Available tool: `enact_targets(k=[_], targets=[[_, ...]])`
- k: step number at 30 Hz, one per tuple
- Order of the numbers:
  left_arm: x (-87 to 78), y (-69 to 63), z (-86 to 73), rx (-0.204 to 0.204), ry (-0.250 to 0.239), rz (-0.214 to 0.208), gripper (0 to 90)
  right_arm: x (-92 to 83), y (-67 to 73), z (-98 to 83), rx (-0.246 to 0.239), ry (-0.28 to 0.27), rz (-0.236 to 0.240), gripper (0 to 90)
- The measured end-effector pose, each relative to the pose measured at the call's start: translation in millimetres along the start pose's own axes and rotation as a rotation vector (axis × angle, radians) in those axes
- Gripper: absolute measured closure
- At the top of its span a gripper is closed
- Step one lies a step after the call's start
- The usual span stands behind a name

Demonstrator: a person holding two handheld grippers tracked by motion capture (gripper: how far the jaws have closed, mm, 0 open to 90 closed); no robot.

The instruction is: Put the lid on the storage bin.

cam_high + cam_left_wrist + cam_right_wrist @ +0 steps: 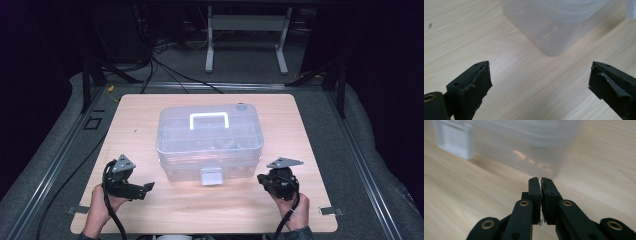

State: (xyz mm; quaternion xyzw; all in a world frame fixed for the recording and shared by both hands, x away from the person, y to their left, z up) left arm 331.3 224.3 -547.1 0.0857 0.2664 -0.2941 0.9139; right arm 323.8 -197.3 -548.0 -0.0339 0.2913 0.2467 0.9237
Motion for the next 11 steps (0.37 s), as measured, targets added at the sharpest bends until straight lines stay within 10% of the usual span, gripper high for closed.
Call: enact_targets(k=[11], targets=[[0.0, 14.1, -28.6, -0.061, -0.014, 0.048, 0.2, -2.0, -36.0, -36.2, 0.085, -0.033, -0.128, 20.6]])
Point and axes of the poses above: each handheld gripper's, and its own axes: x roughly forward along the jaws, z roughly out of its top, y roughly to its left, the point moved 7 cm from there along x, roughly forward along the jaws, and after that the axes turned 13 degrees about -y, right-handed, at the moved point
